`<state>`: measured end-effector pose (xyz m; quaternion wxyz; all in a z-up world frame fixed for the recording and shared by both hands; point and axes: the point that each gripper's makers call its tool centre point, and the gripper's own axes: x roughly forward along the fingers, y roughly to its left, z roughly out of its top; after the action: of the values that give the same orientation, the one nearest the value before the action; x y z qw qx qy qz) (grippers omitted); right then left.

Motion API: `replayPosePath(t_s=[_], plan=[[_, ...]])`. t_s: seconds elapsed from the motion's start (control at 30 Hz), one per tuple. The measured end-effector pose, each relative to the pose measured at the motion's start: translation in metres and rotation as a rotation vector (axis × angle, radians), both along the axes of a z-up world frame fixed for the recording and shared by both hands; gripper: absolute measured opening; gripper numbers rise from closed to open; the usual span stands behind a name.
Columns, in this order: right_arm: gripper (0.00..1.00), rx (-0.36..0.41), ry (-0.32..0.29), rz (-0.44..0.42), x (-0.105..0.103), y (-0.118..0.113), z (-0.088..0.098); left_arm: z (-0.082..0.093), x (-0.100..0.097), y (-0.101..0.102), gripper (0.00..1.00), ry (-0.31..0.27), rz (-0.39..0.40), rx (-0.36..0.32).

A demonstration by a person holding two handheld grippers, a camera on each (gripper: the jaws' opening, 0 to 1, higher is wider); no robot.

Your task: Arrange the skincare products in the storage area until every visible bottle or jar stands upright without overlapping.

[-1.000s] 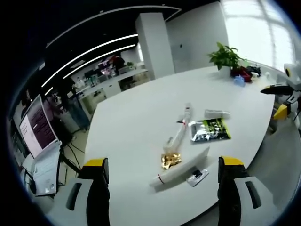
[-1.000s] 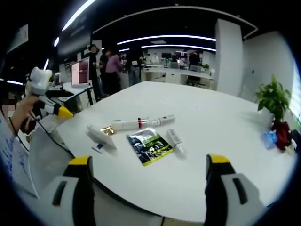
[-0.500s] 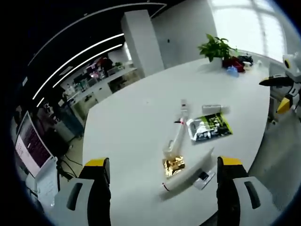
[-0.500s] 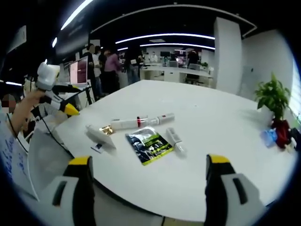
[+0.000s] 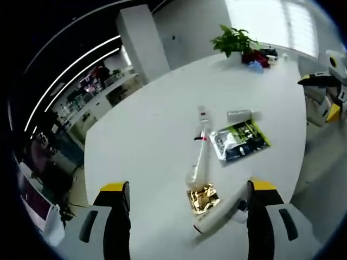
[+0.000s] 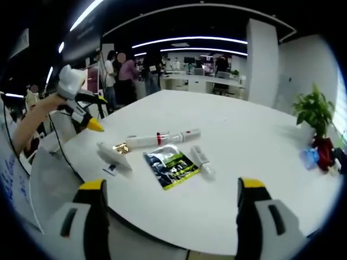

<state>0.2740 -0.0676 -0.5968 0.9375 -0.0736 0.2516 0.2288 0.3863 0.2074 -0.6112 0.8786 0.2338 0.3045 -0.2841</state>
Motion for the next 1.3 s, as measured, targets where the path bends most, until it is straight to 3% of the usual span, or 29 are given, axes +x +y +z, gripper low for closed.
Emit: replayPosePath(t_s=[0.57,0.67,1.03,1.3], plan=[[1.00,-0.017,0.007,0.012,0.008,-0.001,0.000,-0.046,0.038,-0.040,0.75,0.158,-0.159,0.072],[1.00,-0.014,0.006,0.010,0.009,-0.002,0.000,-0.057,0.037,-0.050,0.71,0.199,-0.182,0.089],[1.00,-0.018,0.018,0.007,0.011,-0.003,-0.004,-0.091,0.051,-0.065,0.60,0.304,-0.213,0.120],[1.00,-0.025,0.026,0.010,0.014,-0.002,-0.007,-0.111,0.063,-0.069,0.51,0.345,-0.198,0.135]])
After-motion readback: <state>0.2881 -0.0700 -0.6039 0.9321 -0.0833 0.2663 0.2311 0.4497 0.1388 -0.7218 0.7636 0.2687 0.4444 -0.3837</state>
